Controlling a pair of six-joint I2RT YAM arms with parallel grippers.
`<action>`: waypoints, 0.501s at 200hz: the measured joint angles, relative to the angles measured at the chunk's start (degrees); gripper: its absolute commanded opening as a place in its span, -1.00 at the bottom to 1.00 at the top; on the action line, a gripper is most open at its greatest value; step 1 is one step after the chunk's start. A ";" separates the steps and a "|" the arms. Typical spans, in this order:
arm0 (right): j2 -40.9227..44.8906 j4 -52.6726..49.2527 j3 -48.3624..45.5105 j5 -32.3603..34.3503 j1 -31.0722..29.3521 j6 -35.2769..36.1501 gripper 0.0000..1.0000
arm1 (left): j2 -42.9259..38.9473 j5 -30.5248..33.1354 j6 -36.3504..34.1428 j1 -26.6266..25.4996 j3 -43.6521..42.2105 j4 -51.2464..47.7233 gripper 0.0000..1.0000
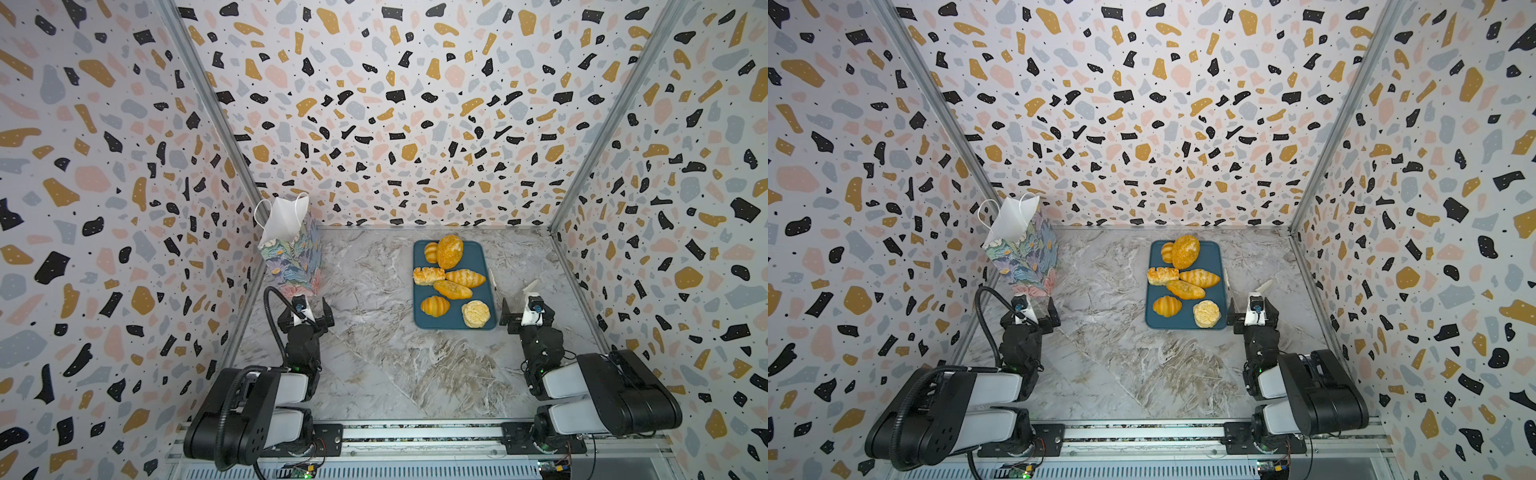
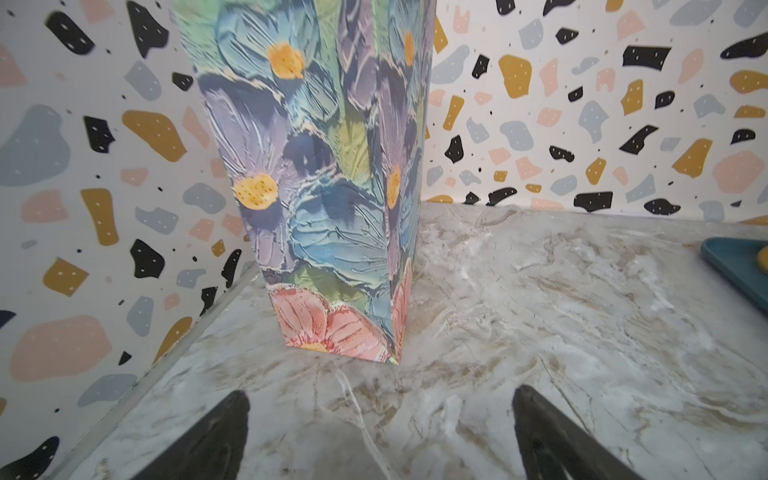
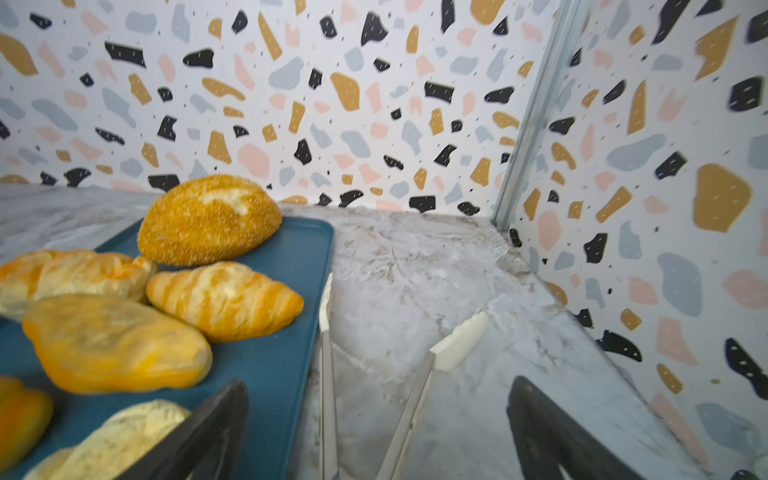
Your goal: Place the fake bread into the paper bag
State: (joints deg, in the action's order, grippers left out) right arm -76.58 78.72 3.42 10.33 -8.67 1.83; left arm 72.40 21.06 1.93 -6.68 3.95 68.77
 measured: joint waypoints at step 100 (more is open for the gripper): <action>12.41 -28.48 8.57 7.56 -2.40 -6.99 0.98 | -6.64 8.63 5.81 -0.26 4.55 -15.39 0.99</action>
State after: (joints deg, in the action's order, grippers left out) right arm -64.16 50.24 11.99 17.89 -11.07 -5.17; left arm 65.76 29.69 7.75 -6.94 8.49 53.39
